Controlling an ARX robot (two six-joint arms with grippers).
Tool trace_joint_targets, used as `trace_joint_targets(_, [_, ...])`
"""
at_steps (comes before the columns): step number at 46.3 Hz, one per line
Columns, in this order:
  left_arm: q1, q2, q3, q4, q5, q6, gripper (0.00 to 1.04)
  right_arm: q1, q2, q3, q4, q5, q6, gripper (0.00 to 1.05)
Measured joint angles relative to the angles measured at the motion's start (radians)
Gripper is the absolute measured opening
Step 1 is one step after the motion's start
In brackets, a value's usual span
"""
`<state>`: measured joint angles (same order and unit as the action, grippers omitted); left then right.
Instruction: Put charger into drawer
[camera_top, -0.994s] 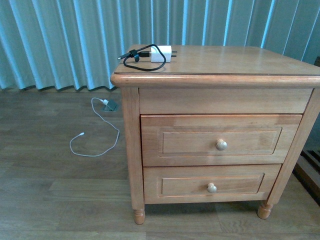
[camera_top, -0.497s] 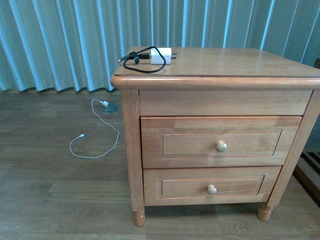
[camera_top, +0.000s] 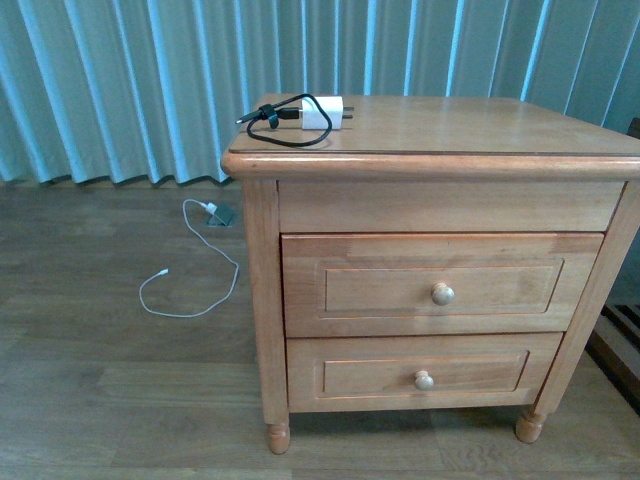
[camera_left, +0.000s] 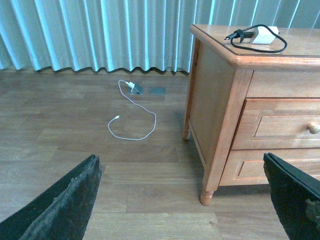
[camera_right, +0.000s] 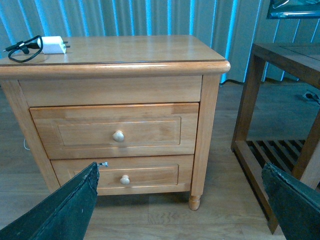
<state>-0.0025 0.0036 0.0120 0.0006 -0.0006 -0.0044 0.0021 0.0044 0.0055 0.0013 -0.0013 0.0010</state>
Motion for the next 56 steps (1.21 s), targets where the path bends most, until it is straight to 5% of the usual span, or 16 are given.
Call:
trace_joint_targets(13, [0.000, 0.000, 0.000, 0.000, 0.000, 0.000, 0.99, -0.055, 0.277, 0.063, 0.085, -0.141, -0.175, 0.96])
trace_joint_targets(35, [0.000, 0.000, 0.000, 0.000, 0.000, 0.000, 0.99, 0.174, 1.103, 0.325, 0.603, -0.040, -0.338, 0.96])
trace_joint_targets(56, [0.000, 0.000, 0.000, 0.000, 0.000, 0.000, 0.99, 0.268, 1.834, 0.673, 0.955, 0.029, -0.379, 0.96])
